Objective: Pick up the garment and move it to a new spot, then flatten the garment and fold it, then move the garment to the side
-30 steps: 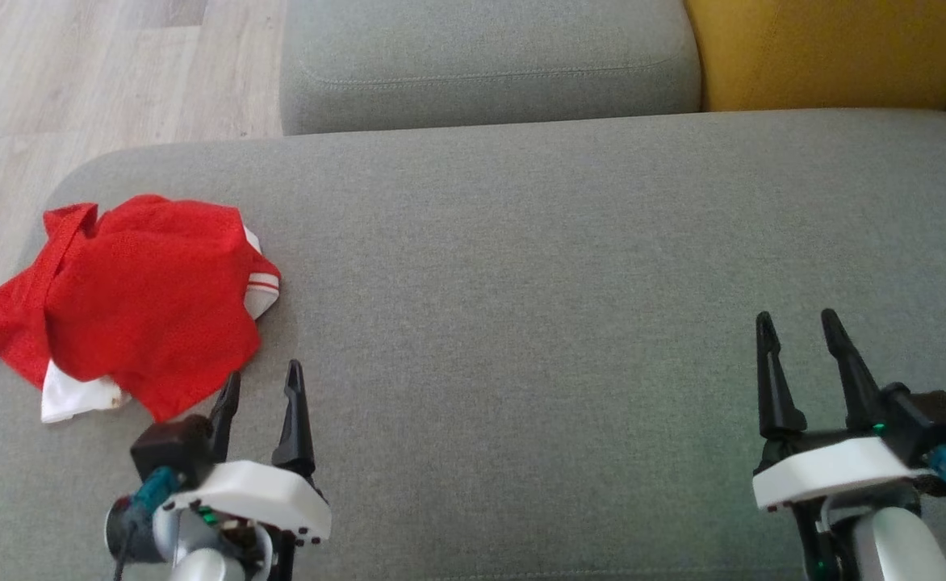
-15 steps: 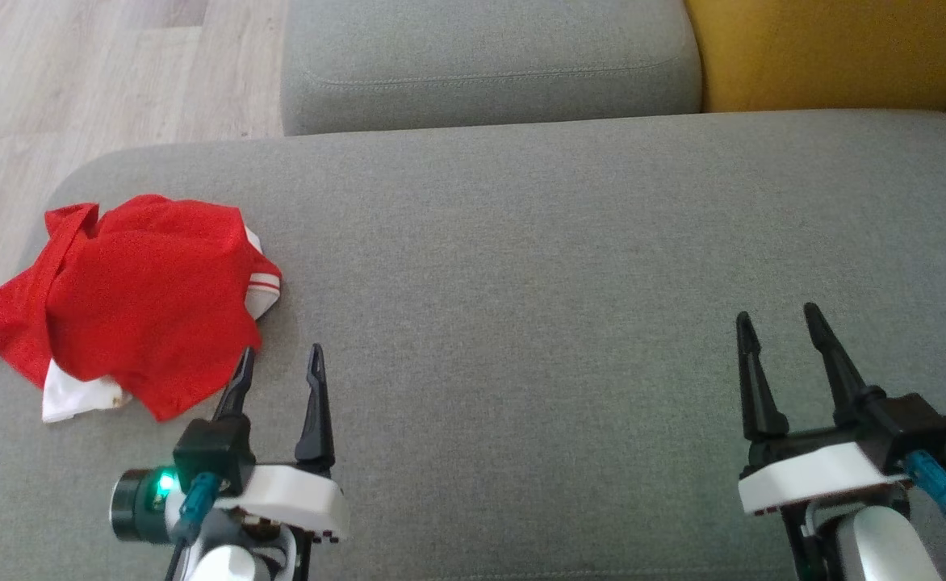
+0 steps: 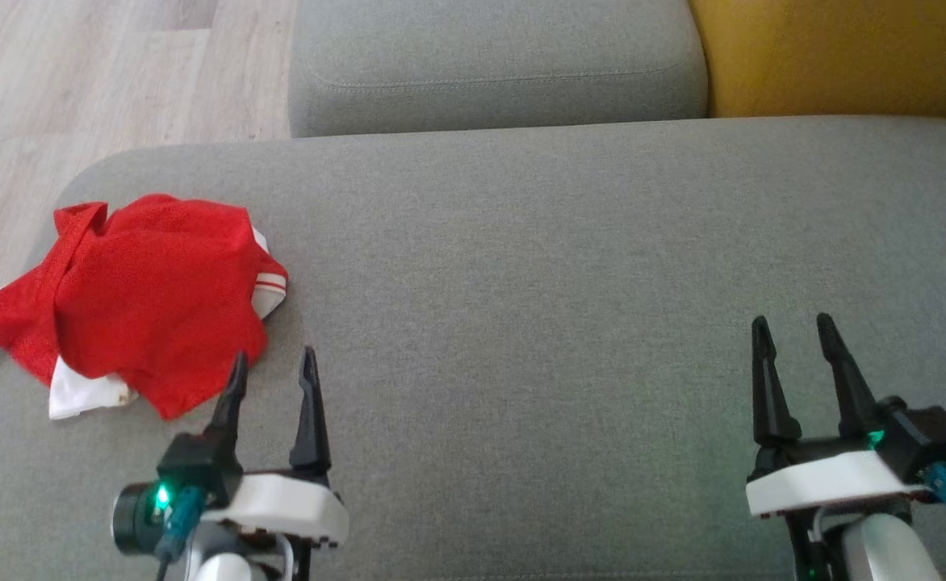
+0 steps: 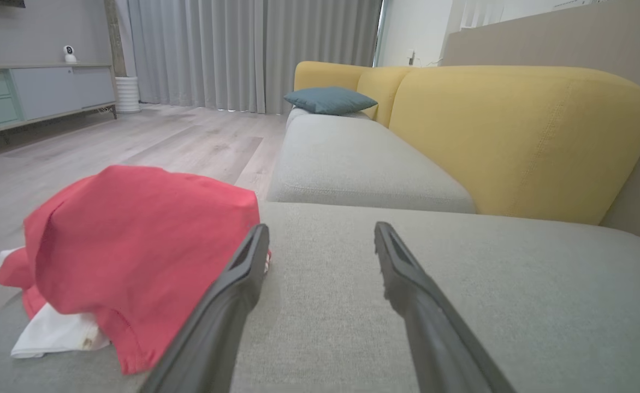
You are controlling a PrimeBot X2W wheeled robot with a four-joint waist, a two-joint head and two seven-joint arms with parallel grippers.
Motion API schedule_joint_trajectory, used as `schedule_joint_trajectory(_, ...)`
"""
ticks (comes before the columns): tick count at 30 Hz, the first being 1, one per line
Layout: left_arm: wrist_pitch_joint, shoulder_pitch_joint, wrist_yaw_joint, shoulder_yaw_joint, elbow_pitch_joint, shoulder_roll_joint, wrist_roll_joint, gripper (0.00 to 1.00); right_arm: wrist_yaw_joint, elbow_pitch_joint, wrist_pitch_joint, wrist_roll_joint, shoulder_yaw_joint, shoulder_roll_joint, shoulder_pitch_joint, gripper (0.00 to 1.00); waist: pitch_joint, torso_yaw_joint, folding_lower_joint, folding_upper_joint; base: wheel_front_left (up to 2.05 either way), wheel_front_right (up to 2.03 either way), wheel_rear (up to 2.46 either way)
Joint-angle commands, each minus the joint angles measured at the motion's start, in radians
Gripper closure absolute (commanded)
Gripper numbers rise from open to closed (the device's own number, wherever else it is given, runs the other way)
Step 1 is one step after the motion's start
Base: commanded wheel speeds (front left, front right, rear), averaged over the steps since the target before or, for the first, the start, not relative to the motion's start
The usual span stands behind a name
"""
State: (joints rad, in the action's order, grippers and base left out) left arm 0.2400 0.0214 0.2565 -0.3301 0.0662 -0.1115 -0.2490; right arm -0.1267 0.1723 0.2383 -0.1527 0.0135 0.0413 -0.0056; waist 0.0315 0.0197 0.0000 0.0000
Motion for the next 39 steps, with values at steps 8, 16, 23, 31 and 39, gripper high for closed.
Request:
schedule_joint_trajectory(8, 0.022, -0.018, -0.074, 0.079, 0.031, 0.037, 0.051, 0.0, -0.004, 0.032, 0.024, -0.001, 0.039, 0.009, -0.022, 0.0, 0.007, -0.002, 0.0, 0.0, 0.0, 0.0, 0.0)
schedule_joint_trajectory(16, 0.022, -0.019, -0.104, 0.112, 0.05, 0.055, 0.062, 0.0, -0.004, 0.039, 0.024, -0.006, 0.047, 0.009, -0.027, 0.0, 0.008, 0.001, 0.0, 0.0, 0.0, 0.0, 0.0)
schedule_joint_trajectory(23, 0.022, -0.027, -0.11, 0.134, 0.056, 0.06, 0.071, 0.0, -0.004, 0.036, 0.024, -0.006, 0.061, 0.009, -0.021, 0.0, 0.007, 0.062, 0.0, 0.0, 0.0, 0.0, 0.0)
schedule_joint_trajectory(31, 0.022, -0.025, -0.108, 0.159, 0.058, 0.061, 0.078, 0.0, -0.004, 0.035, 0.024, -0.011, 0.071, 0.009, -0.011, 0.0, 0.007, 0.174, 0.0, 0.0, 0.0, 0.0, 0.0)
schedule_joint_trajectory(39, 0.022, -0.016, -0.106, 0.191, 0.052, 0.061, 0.088, 0.0, -0.004, 0.036, 0.024, -0.016, 0.098, 0.009, -0.008, 0.0, 0.003, 0.294, 0.0, 0.0, 0.0, 0.0, 0.0)
